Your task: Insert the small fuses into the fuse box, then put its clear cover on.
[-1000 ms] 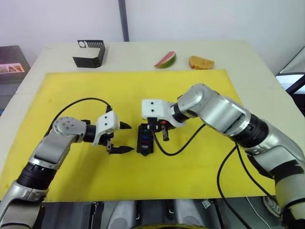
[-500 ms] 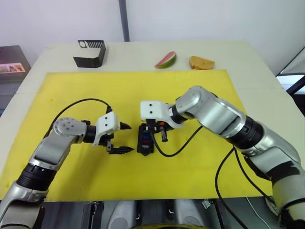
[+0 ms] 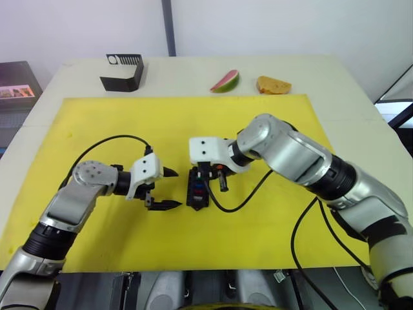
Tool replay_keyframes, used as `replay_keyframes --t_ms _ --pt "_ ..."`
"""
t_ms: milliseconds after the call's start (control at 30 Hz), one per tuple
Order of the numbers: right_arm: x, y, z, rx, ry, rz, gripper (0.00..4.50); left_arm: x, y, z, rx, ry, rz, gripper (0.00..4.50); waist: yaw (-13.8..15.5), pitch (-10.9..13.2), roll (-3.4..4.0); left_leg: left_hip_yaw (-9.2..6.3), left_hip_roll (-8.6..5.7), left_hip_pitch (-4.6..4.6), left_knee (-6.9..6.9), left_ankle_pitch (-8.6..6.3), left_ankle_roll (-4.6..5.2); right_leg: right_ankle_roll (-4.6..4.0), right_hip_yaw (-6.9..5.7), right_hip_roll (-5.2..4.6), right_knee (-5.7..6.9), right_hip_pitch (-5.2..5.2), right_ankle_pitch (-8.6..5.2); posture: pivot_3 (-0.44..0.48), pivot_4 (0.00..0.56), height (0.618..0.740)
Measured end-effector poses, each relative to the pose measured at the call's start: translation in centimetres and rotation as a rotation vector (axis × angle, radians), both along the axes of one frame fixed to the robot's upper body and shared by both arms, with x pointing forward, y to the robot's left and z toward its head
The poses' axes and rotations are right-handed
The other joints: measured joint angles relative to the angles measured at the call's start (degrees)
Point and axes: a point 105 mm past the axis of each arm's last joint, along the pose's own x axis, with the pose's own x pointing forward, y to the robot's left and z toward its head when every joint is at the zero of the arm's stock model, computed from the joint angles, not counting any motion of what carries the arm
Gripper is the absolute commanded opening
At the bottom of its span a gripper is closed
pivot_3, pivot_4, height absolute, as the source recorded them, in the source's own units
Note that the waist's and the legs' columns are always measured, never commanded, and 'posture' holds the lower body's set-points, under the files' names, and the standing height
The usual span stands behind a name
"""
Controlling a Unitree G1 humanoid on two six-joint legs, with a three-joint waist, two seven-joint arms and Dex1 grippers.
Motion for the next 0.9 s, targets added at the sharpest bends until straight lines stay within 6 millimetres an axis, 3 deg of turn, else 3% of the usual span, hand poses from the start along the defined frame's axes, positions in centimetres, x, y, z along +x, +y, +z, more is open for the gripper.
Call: replay_keyframes --t_ms 333,900 --pt "0.5 0.0 -0.2 -0.021 -0.016 0.010 0.00 -0.3 -0.2 0.0 0.002 -0.003 -0.009 4.48 -0.02 -0.02 0.00 0.00 0.00 0.06 0.00 0.01 -0.01 0.00 0.00 0.01 0.06 0.03 0.00 0.000 0.150 0.740" --pt "0.4 0.0 1.0 -0.025 0.064 -0.059 0.00 -0.5 -0.2 -0.2 0.014 0.010 -0.016 4.48 0.00 -0.03 0.00 0.00 0.00 0.05 0.01 0.01 -0.02 0.00 0.00 0.00 0.07 0.01 0.00 0.000 0.150 0.740"
